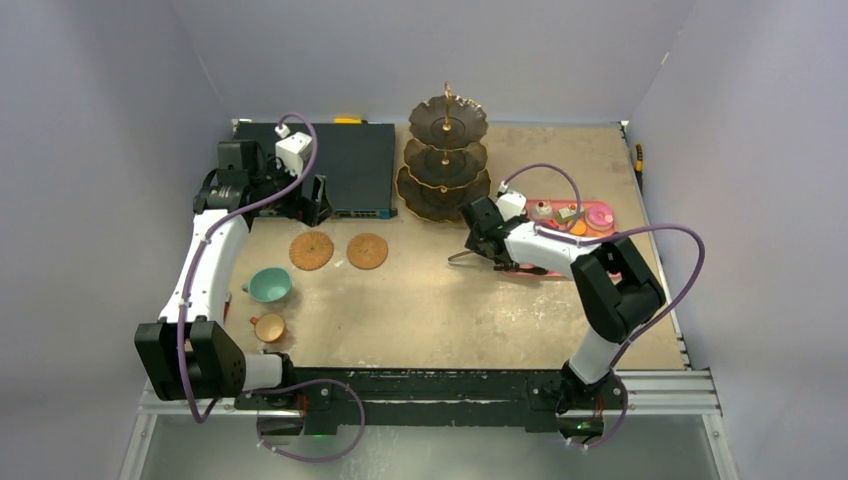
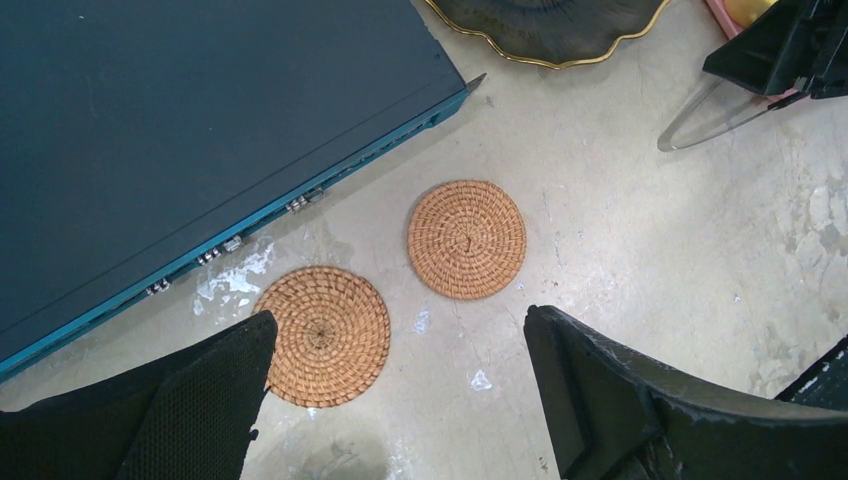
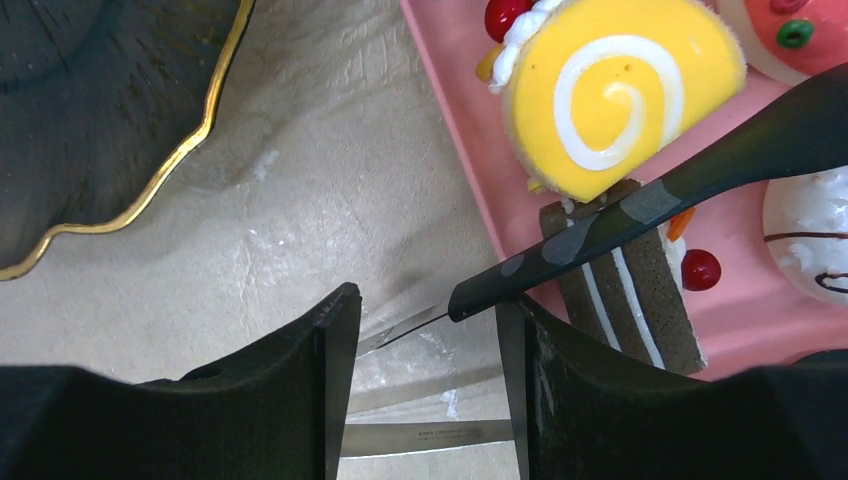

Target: Serve the afternoon tea

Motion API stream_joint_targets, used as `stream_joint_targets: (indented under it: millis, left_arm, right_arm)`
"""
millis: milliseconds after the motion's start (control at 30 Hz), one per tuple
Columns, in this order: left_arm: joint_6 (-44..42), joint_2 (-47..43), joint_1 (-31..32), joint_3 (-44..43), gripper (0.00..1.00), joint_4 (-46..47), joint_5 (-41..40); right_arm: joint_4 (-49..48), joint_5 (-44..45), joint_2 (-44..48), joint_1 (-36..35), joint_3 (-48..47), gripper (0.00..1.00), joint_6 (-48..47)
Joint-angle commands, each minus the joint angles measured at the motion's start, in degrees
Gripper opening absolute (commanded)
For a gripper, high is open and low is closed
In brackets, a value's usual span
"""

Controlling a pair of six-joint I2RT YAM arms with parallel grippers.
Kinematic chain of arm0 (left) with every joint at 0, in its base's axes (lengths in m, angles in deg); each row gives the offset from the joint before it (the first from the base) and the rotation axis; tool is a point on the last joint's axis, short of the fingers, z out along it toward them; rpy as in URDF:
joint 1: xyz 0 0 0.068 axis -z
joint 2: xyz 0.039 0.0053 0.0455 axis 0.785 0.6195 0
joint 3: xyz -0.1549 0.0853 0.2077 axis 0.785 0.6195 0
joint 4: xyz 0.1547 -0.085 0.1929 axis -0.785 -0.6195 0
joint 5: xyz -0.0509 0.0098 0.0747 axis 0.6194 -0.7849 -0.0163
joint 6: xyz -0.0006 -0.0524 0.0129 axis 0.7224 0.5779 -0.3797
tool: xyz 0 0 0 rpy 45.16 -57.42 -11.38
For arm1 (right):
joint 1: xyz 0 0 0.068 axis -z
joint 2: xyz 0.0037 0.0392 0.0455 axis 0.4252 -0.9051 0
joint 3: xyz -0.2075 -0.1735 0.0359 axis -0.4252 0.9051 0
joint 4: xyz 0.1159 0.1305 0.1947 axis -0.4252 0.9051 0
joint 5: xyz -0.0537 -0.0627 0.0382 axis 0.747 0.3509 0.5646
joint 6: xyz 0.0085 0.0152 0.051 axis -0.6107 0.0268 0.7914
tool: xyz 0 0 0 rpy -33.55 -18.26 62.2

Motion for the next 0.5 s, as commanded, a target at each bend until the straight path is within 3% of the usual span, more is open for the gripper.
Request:
stream_joint_targets:
  millis: [0, 67, 200, 467]
  left_arm:
    - [-2.1, -1.5, 0.1, -0.8, 0.94, 0.0, 2.0]
    - [-2.1, -1.5, 0.0, -0.7, 0.94, 0.0, 2.4]
    - [-2.7, -1.7, 0.0, -0.8, 0.92, -0.7, 2.9]
    - [-5.4, -2.3, 0.1, -1.6, 0.91, -3.7, 2.8]
  right_arm:
    - [-0.6, 3.8, 2.8, 0.2, 0.1, 0.54, 2.1]
    - [-1.0, 4.3, 2.7, 0.2, -0.1, 0.50, 2.0]
    - [-1.3, 4.1, 0.9, 0.2, -0.8, 0.29, 1.9]
    - [-1.7, 5.3, 4.1, 0.0, 2.0, 0.07, 2.0]
